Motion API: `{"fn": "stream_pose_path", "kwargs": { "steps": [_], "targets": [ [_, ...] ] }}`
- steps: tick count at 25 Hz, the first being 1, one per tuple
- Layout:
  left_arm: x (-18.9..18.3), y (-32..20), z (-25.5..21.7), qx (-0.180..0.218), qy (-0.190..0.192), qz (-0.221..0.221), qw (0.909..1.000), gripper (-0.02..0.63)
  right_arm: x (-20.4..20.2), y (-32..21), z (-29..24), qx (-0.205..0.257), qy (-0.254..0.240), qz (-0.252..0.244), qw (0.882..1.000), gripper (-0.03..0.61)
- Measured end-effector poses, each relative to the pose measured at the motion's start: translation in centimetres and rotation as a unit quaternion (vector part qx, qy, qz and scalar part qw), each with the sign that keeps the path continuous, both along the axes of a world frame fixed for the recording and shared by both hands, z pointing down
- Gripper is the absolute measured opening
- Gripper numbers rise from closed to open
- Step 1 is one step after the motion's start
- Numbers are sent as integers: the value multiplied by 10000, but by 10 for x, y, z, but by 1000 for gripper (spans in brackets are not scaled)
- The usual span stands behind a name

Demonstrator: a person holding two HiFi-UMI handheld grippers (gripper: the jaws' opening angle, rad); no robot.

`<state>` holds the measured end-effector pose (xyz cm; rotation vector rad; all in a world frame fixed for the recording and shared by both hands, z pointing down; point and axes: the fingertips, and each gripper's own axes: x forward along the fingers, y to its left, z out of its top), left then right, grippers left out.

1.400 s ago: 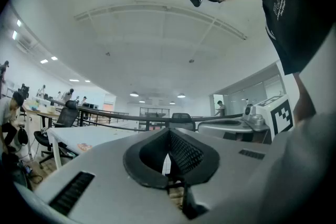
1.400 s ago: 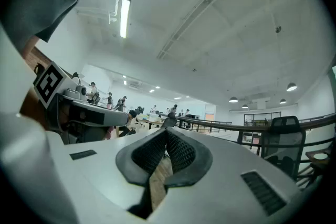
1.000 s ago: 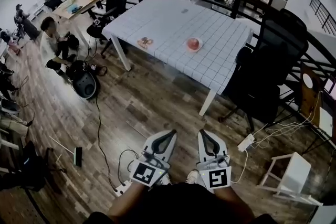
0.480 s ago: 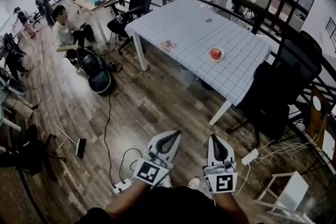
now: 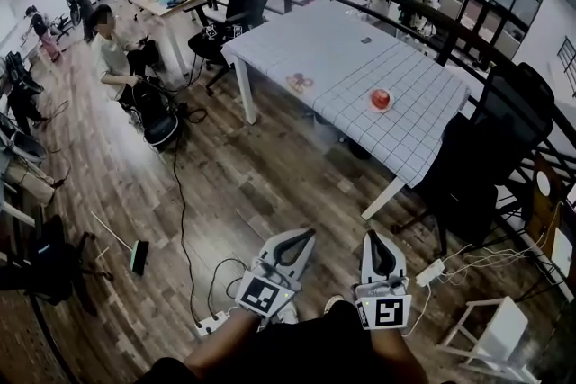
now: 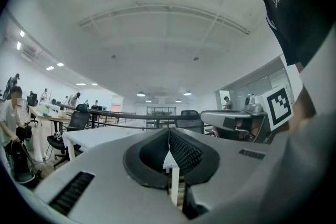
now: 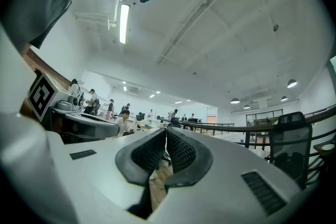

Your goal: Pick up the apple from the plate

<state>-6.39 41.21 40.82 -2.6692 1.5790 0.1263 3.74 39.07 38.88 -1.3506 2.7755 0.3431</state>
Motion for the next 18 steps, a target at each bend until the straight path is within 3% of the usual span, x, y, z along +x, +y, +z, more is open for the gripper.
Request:
{"fn": "stream_pose_path", "kwargs": {
  "steps": [5,10,16,18],
  "targets": [
    [-6,-16,21,-31,17,12,10000,23,-9,-17,21,17,-19,-51,10000,25],
    [7,-68,19,-141,140,-65,9998,23,1,-65,18,-56,-344,-56,9994,25],
    [19,-143,1,-335,896,-99,9954,23,15,-130,8,93,-461,-286,9985,25],
    [23,-162,-3,-300,869,-172,9956,23,25,-149,7,83,-523,-296,9982,25]
  ]
}}
